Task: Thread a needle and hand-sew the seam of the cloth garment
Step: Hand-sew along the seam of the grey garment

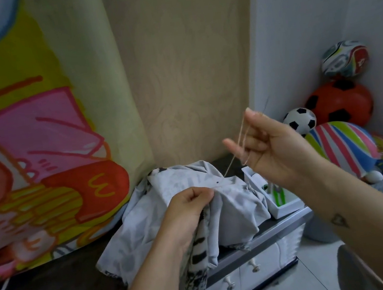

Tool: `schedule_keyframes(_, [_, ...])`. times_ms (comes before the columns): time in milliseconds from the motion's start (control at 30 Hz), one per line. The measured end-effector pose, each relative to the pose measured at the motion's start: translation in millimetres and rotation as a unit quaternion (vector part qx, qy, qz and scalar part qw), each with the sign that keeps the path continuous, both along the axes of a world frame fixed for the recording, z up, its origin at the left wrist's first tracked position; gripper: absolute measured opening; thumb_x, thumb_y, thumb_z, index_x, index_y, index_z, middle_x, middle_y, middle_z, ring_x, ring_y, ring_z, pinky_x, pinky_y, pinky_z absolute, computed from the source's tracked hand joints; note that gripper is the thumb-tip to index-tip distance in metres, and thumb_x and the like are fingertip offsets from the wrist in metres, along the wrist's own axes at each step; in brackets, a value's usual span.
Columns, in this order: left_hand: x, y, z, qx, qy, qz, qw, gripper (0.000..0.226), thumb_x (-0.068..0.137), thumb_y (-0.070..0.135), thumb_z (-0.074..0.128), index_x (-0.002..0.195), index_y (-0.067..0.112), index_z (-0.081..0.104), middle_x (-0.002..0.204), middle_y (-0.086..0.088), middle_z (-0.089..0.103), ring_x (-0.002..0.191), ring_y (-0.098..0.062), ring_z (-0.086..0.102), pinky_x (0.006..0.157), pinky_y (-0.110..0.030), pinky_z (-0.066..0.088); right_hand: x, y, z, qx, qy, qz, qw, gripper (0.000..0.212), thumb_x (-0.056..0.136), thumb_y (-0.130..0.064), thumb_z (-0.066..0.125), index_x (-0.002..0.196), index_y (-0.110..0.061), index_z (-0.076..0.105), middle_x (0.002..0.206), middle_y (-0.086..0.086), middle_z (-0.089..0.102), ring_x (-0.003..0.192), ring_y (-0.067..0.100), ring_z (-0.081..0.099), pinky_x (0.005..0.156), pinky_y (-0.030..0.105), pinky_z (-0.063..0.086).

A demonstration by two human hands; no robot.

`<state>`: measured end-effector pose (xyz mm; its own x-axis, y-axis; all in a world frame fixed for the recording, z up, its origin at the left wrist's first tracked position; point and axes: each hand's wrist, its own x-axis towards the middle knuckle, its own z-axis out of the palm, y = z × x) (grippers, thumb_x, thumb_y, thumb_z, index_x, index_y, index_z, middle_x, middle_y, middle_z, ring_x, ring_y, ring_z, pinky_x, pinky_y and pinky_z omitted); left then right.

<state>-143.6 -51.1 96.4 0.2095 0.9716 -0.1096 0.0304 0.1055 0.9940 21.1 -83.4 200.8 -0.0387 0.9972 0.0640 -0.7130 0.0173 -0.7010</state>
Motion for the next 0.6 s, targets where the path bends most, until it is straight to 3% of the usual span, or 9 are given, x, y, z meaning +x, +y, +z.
schedule_keyframes(67, [0.7,0.3,-0.4,-0.004,0.000,0.005,1.000,0.028,0.089,0.016,0.065,0.062,0.021,0.072,0.074,0.002,0.069,0.079,-0.015,0.061,0.087,-0.037,0.049,6.2,-0.8,1.7,-0.047,0.029,0.050,0.997,0.019,0.078,-0.019,0.061,0.072,-0.018,0.043,0.056,-0.007,0.025,0.039,0.004,0.024,0.053,0.025,0.055])
schedule_keyframes(133, [0.3,1.6,-1.4,-0.002,0.005,0.009,1.000,0.027,0.089,0.017,0.065,0.063,0.021,0.072,0.074,0.003,0.070,0.080,-0.015,0.062,0.087,-0.037,0.049,13.8,-3.3,-1.7,-0.067,-0.101,0.131,0.984,0.019,0.076,-0.024,0.066,0.083,-0.015,0.051,0.058,-0.007,0.026,0.042,0.005,0.025,0.052,0.023,0.053])
schedule_keyframes(167, [-0.1,2.1,-1.9,0.000,0.007,0.007,1.000,0.025,0.089,0.019,0.065,0.065,0.021,0.073,0.076,0.003,0.071,0.083,-0.016,0.063,0.090,-0.038,0.050,17.3,-3.1,-6.5,-0.065,-0.223,0.159,0.960,0.023,0.077,-0.026,0.067,0.088,-0.012,0.054,0.057,-0.005,0.027,0.043,0.006,0.028,0.056,0.024,0.054])
schedule_keyframes(233, [0.4,1.4,-2.6,0.003,0.013,0.001,1.000,0.015,0.083,0.029,0.068,0.070,0.026,0.075,0.083,0.003,0.074,0.091,-0.019,0.066,0.096,-0.041,0.050,18.4,-1.3,-19.9,-0.060,-0.477,0.133,0.867,0.023,0.082,-0.025,0.066,0.096,-0.008,0.060,0.060,0.005,0.039,0.050,0.012,0.042,0.062,0.023,0.056])
schedule_keyframes(300, [1.2,0.0,-2.5,0.009,0.020,0.005,1.000,0.011,0.074,0.037,0.069,0.074,0.028,0.076,0.086,0.003,0.075,0.095,-0.019,0.067,0.097,-0.043,0.050,13.6,1.7,-33.1,-0.046,-0.613,0.049,0.787,0.015,0.084,-0.026,0.067,0.094,-0.016,0.064,0.069,0.008,0.052,0.061,0.013,0.053,0.063,0.025,0.058])
schedule_keyframes(400, [3.6,-0.9,-1.0,0.017,0.010,-0.007,1.000,0.015,0.086,0.023,0.066,0.075,0.023,0.076,0.089,0.001,0.075,0.097,-0.018,0.067,0.099,-0.041,0.049,1.8,0.2,-46.3,-0.008,-0.678,-0.002,0.735,0.025,0.077,-0.044,0.071,0.089,-0.023,0.065,0.052,-0.005,0.055,0.053,0.007,0.053,0.060,0.029,0.053])
schedule_keyframes(533, [4.9,-1.8,2.1,0.024,0.011,0.002,1.000,0.021,0.088,0.015,0.064,0.071,0.021,0.074,0.083,0.000,0.075,0.087,-0.014,0.068,0.093,-0.036,0.052,-5.8,2.2,-53.2,0.028,-0.741,-0.047,0.669,0.019,0.080,-0.045,0.069,0.082,-0.026,0.069,0.066,-0.010,0.057,0.058,0.001,0.049,0.051,0.011,0.035])
schedule_keyframes(600, [4.1,-1.1,2.1,0.021,0.020,0.009,1.000,0.017,0.088,0.019,0.066,0.073,0.020,0.074,0.082,0.000,0.075,0.085,-0.014,0.067,0.090,-0.035,0.052,-5.7,2.9,-51.4,0.056,-0.727,-0.062,0.681,0.013,0.083,-0.035,0.068,0.076,-0.024,0.068,0.054,-0.012,0.052,0.048,-0.001,0.044,0.047,0.010,0.034])
